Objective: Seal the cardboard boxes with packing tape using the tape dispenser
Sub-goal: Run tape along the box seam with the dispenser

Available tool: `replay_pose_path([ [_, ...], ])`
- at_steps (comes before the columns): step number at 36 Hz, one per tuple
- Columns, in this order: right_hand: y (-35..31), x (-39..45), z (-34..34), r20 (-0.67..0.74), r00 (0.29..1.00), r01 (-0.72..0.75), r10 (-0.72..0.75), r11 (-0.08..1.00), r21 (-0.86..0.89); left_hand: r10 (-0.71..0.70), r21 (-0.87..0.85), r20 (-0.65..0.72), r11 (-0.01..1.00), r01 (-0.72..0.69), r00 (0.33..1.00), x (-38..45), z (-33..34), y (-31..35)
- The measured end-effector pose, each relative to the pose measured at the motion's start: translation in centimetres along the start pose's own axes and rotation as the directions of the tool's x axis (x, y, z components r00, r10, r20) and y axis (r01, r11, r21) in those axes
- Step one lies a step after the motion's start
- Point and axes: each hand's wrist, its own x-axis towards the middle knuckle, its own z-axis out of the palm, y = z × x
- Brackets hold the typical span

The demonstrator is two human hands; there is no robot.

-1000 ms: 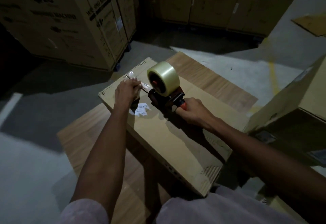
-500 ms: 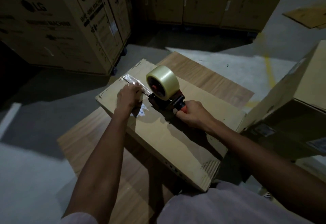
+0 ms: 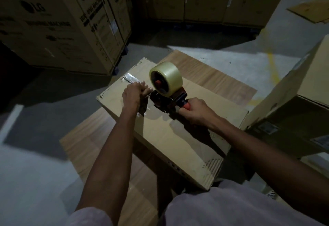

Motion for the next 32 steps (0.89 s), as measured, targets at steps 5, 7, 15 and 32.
replay_pose_path([
  [5,0.1,-0.5,-0.2,0.010,0.999,0.037,-0.037,0.999,0.007,0.011,0.013,-0.016,1.000,-0.011,1.000,-0.4,-0.1,0.1],
  [7,0.2,-0.7,-0.2,0.002,0.999,0.047,-0.047,0.999,0.002,0.029,0.038,-0.026,0.999,-0.028,0.999,-0.4,0.1,0.1],
  [15,1.3,-2.1,-1.2,0.013,1.000,0.025,-0.024,0.997,-0.068,0.111,0.182,-0.014,0.978,-0.107,0.994,0.0,0.2,-0.1],
  [32,2.8,-4.1,-1.2,-0.034,0.999,0.036,-0.038,0.997,-0.066,0.171,0.253,0.087,0.949,-0.187,0.982,-2.6,1.1,1.7],
])
